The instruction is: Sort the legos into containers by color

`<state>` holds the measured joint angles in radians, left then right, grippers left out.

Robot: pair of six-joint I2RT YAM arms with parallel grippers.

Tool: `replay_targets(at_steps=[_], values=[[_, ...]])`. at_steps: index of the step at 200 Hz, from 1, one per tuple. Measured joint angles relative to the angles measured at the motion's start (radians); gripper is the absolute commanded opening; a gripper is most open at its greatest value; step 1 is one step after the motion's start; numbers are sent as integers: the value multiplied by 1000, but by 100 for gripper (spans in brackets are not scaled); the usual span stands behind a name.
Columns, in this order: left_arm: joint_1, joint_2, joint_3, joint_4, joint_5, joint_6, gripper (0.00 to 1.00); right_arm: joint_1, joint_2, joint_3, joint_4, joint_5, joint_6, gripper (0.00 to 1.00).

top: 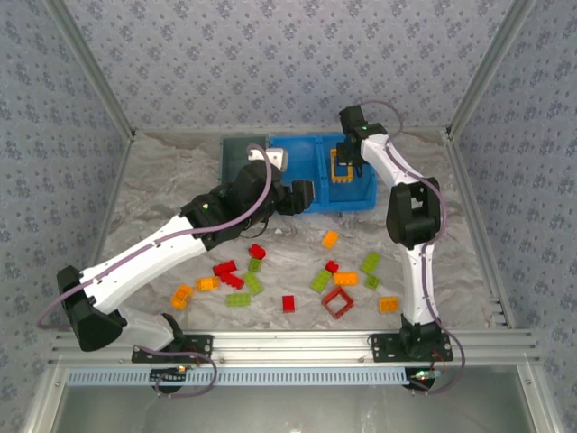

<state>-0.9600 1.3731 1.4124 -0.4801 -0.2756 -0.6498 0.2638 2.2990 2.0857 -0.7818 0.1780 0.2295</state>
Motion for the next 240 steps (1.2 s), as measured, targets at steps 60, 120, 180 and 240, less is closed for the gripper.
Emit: replay_targets(at_steps=[60,120,180,240], values=[[0,3,-43,-3,3,-10,76,-11,108,89,-14,-85,-2,0],[-11,2,-90,8,19,-14,76,-26,126,99,-16,-127,9,32],[-78,9,-90,-3,82,11,66,-31,-40,15,-23,-105,29,35],[-240,237,-89,-57,262,56,52,14,-888,-491,5,-61,158,41]])
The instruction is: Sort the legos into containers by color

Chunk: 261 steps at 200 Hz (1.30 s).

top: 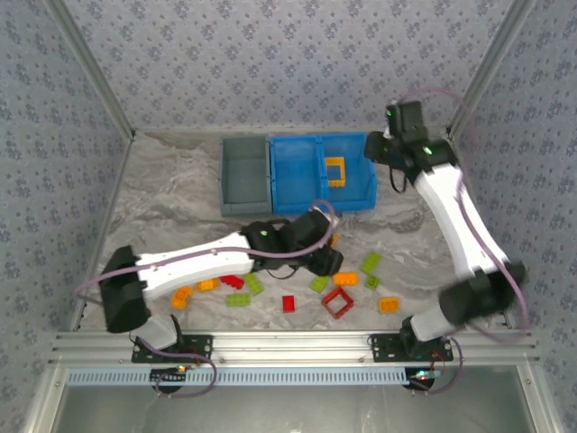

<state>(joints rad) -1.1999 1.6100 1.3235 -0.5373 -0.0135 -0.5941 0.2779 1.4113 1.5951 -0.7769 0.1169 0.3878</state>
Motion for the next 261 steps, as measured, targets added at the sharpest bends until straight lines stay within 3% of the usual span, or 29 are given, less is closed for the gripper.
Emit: replay_targets(at_steps=[20,35,75,163,229,261], values=[[-42,110,14,-31,43,6,46,53,-278,-132,-43,-8,67,42],[-65,183,38,-59,51,10,46,84,-451,-203,-100,-5,106,49],[-97,296,84,-84,51,10,44,103,-732,-237,-264,-42,160,55],[-96,396,144,-103,37,26,38,103,-764,-308,-353,-178,234,54],[-96,409,161,-132,5,35,14,103,-785,-338,-357,-202,249,53],[-97,400,166,-149,-33,26,4,103,-785,-343,-325,-280,225,52]])
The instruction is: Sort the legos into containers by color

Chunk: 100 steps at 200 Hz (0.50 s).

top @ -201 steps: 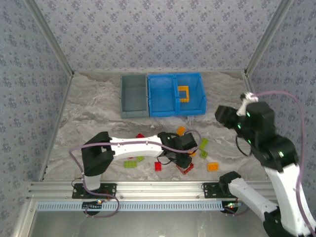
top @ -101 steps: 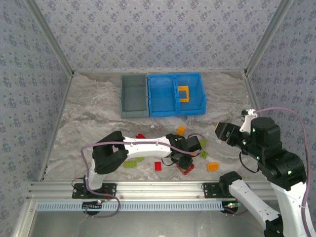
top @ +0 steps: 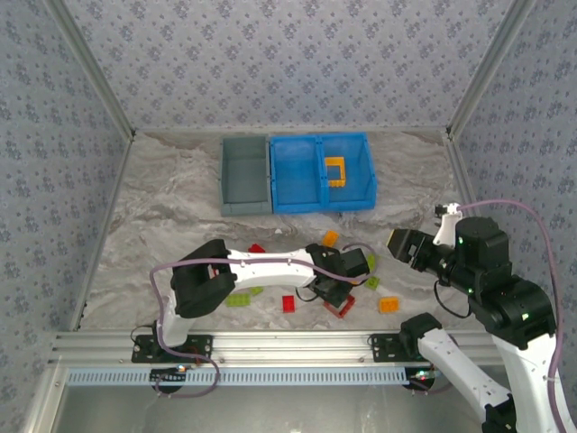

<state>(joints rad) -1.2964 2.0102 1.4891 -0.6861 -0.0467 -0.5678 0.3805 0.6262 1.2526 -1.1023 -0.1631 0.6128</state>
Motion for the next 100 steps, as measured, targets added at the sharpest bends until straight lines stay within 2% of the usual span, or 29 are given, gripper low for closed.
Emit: replay_targets(at_steps=[38,56,78,100], values=[[10,-100,14,-98,-94,-31,0,0,1,0,82,-172,-54,53],[49,-197,29,-151,-130,-53,0,0,8,0,130,-270,-87,56],[164,-331,32,-193,-160,-66,0,2,30,-16,206,-360,-138,57],[348,-423,39,-230,-174,-61,0,26,98,-53,298,-380,-182,57]])
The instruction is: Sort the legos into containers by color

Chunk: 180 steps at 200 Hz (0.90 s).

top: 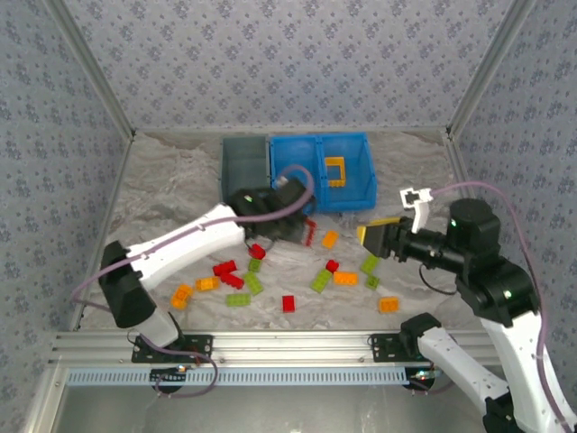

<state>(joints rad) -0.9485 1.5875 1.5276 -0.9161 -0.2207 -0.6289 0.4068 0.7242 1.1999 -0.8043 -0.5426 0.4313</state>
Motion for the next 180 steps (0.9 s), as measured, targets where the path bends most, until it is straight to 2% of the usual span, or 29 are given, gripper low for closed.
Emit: replay_targets(at_steps=[19,41,81,102,127,180], values=[[163,-14,17,-12,-2,18,0,81,113,-8,71,48,-30,56],[333,20,52,-9,6,49,0,229,273,11,160,180,-69,57],[528,243,244,27,29,81,0,437,490,53,326,504,-111,59],[578,381,356,35,51,87,0,497,588,99,396,662,-119,59],[600,517,480,28,64,90,0,532,681,153,452,796,-123,59],[599,699,676,0,94,114,0,551,728,180,484,896,-106,59]])
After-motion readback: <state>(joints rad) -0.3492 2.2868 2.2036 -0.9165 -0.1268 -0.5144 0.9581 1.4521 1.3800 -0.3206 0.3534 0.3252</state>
